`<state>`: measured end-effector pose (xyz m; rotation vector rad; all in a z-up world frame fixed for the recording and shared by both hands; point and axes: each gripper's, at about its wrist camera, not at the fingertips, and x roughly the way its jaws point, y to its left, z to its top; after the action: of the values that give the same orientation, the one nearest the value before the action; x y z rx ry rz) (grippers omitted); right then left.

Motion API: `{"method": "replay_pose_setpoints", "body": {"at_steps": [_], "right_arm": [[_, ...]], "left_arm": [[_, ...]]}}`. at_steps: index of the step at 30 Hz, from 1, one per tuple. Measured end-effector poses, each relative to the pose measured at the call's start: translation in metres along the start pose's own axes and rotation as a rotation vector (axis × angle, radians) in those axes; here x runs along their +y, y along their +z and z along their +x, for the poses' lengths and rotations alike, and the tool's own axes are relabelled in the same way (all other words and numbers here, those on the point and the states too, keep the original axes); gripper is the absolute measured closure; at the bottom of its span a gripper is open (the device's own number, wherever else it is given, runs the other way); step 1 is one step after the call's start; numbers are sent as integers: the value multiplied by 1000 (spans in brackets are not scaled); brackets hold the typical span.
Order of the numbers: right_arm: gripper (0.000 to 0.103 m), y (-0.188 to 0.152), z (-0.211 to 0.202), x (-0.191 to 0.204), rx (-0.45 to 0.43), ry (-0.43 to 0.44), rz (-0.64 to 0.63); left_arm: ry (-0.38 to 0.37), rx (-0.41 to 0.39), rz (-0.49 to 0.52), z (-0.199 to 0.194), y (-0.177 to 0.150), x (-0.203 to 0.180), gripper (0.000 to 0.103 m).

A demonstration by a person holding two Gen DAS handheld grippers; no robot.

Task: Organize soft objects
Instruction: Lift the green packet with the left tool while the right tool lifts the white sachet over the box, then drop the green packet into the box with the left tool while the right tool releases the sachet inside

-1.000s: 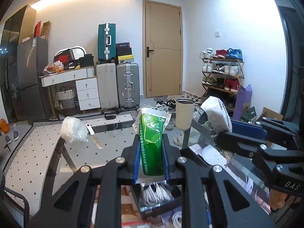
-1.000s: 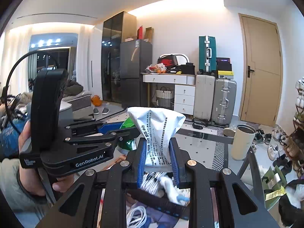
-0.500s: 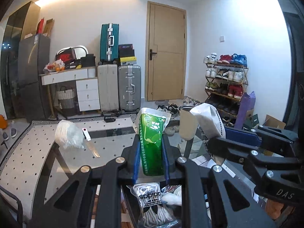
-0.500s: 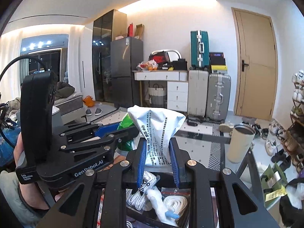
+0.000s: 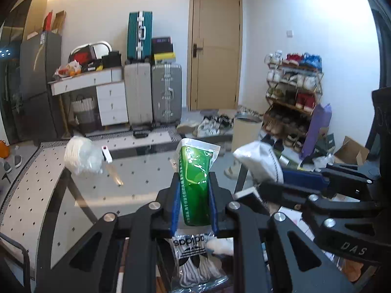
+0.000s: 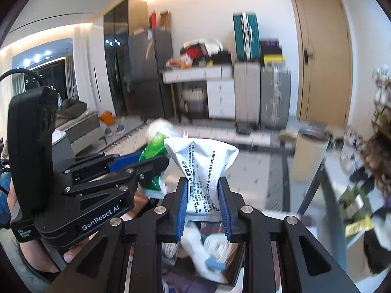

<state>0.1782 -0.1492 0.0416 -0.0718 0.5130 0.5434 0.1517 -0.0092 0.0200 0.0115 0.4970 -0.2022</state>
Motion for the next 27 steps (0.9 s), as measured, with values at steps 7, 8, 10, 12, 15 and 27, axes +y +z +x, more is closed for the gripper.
{"method": "replay_pose_setpoints", "body": {"at_steps": [7,8,10,12,15,27], "right_arm": [[79,-11,34,-16,171,-19,44],[79,-13,38,-17,191,-20,49],[79,-16,44,-21,224,-20,59],[79,-20,51,-22,253,-24,66],[79,-26,60,-25,298,-26,76],[79,-48,82,-33,423,-7,86]], "left_arm": [[-24,97,-6,18,-9,-3,85],[-31,113,-5,21,-11,-4,85],[-21,150,3,27,-15,-5,85],[-24,191,3,34,-19,-6,85],[-29,240,4,45,-27,-8,85],[-35,313,31,55,-35,-15,84]]}}
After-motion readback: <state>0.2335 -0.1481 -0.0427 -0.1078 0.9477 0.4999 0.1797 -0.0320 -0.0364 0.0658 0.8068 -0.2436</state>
